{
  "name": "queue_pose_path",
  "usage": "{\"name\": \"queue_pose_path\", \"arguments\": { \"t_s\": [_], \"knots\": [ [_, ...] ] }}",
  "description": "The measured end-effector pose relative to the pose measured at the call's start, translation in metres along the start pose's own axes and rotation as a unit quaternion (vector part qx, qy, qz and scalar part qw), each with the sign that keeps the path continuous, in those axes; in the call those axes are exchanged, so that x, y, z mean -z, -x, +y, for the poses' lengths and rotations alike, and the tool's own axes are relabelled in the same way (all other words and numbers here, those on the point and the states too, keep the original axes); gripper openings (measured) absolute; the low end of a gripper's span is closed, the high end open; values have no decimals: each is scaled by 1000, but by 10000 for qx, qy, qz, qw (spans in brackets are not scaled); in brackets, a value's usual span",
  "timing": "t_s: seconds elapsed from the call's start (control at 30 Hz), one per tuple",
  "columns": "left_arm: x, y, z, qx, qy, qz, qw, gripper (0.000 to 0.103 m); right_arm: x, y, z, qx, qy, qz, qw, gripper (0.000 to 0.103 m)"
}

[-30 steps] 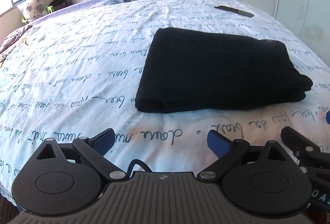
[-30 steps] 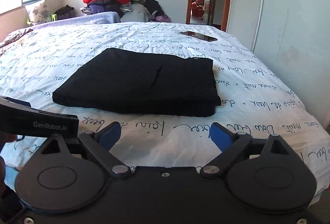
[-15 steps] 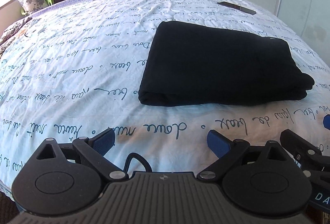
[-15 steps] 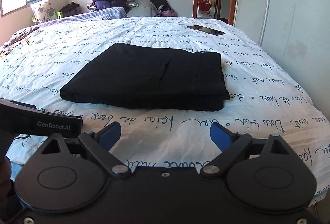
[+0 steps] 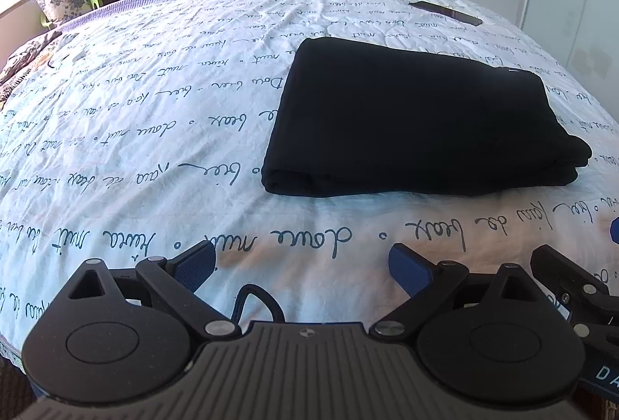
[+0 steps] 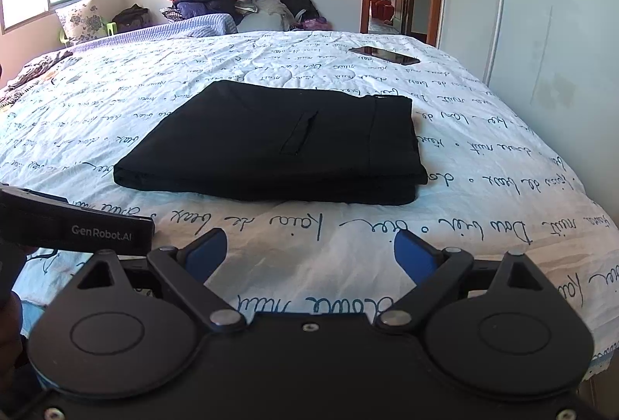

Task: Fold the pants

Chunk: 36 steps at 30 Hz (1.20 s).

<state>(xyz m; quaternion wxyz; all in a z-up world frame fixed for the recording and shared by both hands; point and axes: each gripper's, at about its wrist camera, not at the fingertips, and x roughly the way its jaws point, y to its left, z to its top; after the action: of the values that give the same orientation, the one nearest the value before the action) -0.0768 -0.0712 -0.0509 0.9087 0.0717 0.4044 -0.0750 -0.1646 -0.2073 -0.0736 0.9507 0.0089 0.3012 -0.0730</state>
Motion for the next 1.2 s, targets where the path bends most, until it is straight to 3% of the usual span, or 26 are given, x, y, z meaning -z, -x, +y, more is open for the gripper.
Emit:
{"name": "queue_pose_path", "arguments": {
  "t_s": [1.2],
  "knots": [
    [0,2,0,-23,1,-18,10000,98,2,1,-2,-19,1,-6,10000,94]
  ]
}}
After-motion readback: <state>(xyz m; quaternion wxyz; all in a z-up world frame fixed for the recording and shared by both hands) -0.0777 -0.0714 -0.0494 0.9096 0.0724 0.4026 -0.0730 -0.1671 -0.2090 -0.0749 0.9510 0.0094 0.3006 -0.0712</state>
